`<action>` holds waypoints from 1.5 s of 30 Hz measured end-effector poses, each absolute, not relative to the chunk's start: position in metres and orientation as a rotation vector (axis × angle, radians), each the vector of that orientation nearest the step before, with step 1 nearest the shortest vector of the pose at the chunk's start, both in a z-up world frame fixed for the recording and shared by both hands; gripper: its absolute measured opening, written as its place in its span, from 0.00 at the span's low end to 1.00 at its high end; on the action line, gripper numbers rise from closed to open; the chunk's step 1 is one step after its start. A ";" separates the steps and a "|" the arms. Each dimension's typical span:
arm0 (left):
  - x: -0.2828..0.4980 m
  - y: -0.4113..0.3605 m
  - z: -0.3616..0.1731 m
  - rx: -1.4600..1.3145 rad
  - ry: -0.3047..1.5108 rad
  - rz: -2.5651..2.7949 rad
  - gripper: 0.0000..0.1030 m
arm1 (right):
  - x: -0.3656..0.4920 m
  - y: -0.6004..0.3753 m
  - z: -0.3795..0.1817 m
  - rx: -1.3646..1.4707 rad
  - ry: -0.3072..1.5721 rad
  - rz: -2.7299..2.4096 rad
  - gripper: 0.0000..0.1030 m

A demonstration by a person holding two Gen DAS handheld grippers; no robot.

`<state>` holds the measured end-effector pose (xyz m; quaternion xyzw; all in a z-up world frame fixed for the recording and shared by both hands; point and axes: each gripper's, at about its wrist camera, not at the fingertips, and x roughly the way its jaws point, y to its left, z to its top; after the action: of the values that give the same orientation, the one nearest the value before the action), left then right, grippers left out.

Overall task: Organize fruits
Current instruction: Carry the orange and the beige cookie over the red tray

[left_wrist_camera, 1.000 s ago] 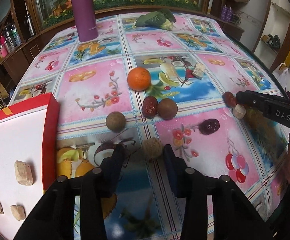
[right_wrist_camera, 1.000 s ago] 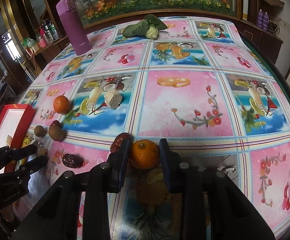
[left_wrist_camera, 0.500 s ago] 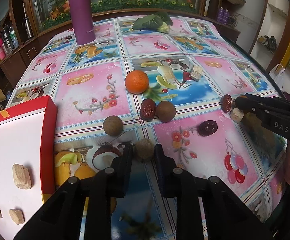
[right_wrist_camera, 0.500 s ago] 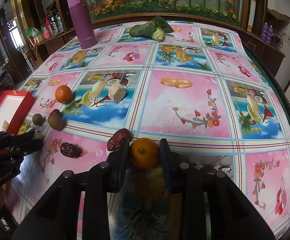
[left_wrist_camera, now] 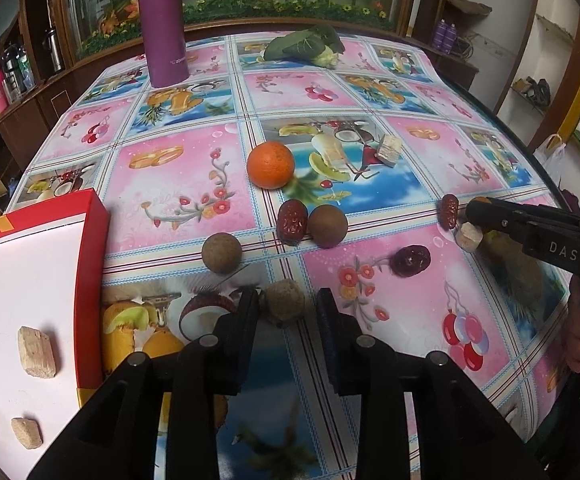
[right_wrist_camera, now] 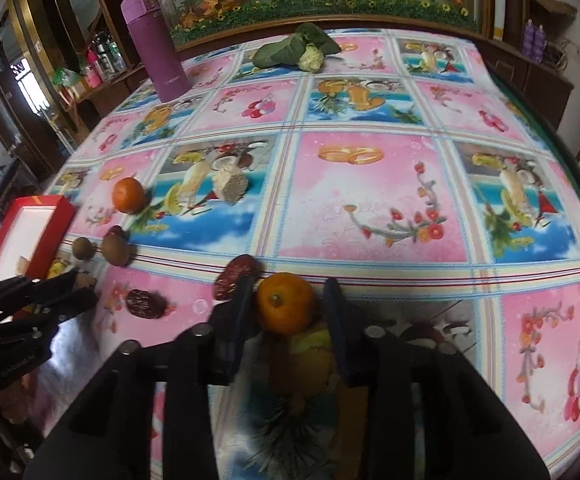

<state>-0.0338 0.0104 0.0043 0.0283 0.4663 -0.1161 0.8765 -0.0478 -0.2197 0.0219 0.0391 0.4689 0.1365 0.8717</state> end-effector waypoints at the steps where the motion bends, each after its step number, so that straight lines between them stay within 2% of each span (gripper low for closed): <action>1: -0.033 0.011 0.005 0.054 0.973 -0.243 0.29 | -0.048 -0.220 0.022 0.085 0.981 0.284 0.32; 6: -0.033 0.013 0.005 0.056 0.974 -0.251 0.31 | -0.047 -0.221 0.022 0.113 0.987 0.283 0.31; 8: -0.034 0.015 0.005 0.043 0.975 -0.256 0.37 | -0.046 -0.223 0.022 0.133 0.990 0.281 0.31; 12: -0.034 0.015 0.004 0.046 0.966 -0.248 0.36 | -0.045 -0.224 0.023 0.156 0.988 0.273 0.31; 13: -0.034 0.015 0.004 0.046 0.964 -0.247 0.35 | -0.046 -0.224 0.023 0.155 0.983 0.271 0.31; 17: -0.034 0.015 0.004 0.066 0.954 -0.231 0.19 | -0.046 -0.224 0.025 0.162 0.968 0.275 0.31; 18: -0.034 0.016 0.004 0.061 0.955 -0.234 0.18 | -0.046 -0.225 0.026 0.165 0.964 0.274 0.31; 33: -0.061 0.030 0.039 0.016 0.870 -0.228 0.18 | -0.052 -0.237 0.045 0.217 0.779 0.151 0.31; 45: -0.099 0.106 0.062 -0.025 0.794 -0.024 0.18 | -0.063 -0.216 0.047 0.289 0.767 0.183 0.31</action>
<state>-0.0986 0.1061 0.0617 -0.0120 0.3869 -0.0118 0.9220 -0.0626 -0.2162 0.0471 0.1401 0.3722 0.0890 0.9132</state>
